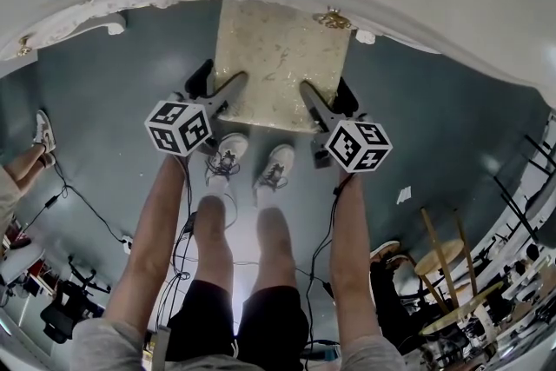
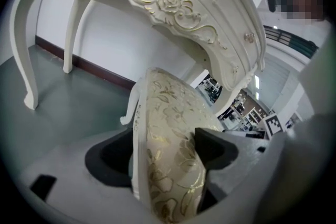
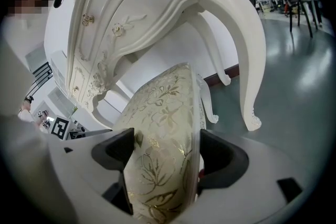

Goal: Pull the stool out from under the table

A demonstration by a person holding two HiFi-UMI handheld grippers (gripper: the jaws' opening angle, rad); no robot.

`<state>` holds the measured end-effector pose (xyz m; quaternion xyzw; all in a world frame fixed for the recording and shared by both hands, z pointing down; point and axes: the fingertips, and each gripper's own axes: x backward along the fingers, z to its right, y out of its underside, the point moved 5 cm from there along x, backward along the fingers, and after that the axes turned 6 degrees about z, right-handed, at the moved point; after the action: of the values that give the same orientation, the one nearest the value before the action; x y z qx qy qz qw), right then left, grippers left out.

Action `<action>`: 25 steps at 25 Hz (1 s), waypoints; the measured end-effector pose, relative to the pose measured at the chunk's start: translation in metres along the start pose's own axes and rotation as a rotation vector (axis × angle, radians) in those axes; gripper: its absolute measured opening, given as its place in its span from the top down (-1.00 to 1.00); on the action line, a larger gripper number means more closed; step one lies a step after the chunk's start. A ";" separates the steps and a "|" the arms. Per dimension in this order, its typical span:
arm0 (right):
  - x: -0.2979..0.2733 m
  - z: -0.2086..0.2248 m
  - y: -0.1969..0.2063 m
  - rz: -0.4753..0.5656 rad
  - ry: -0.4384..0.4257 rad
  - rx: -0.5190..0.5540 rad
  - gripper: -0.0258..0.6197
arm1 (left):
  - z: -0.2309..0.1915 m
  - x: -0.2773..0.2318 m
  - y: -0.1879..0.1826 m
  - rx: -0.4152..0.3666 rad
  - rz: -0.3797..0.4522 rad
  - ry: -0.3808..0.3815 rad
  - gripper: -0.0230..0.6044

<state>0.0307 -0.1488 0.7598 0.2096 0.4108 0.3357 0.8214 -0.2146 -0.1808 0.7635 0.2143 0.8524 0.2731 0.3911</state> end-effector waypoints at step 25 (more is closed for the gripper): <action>-0.004 0.004 0.002 0.004 -0.055 -0.060 -0.27 | -0.004 -0.006 0.001 0.081 -0.032 0.110 -0.18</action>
<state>0.0312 -0.1500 0.7652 0.1946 0.3775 0.3437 0.8376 -0.2138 -0.1846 0.7696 0.2007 0.8863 0.2434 0.3391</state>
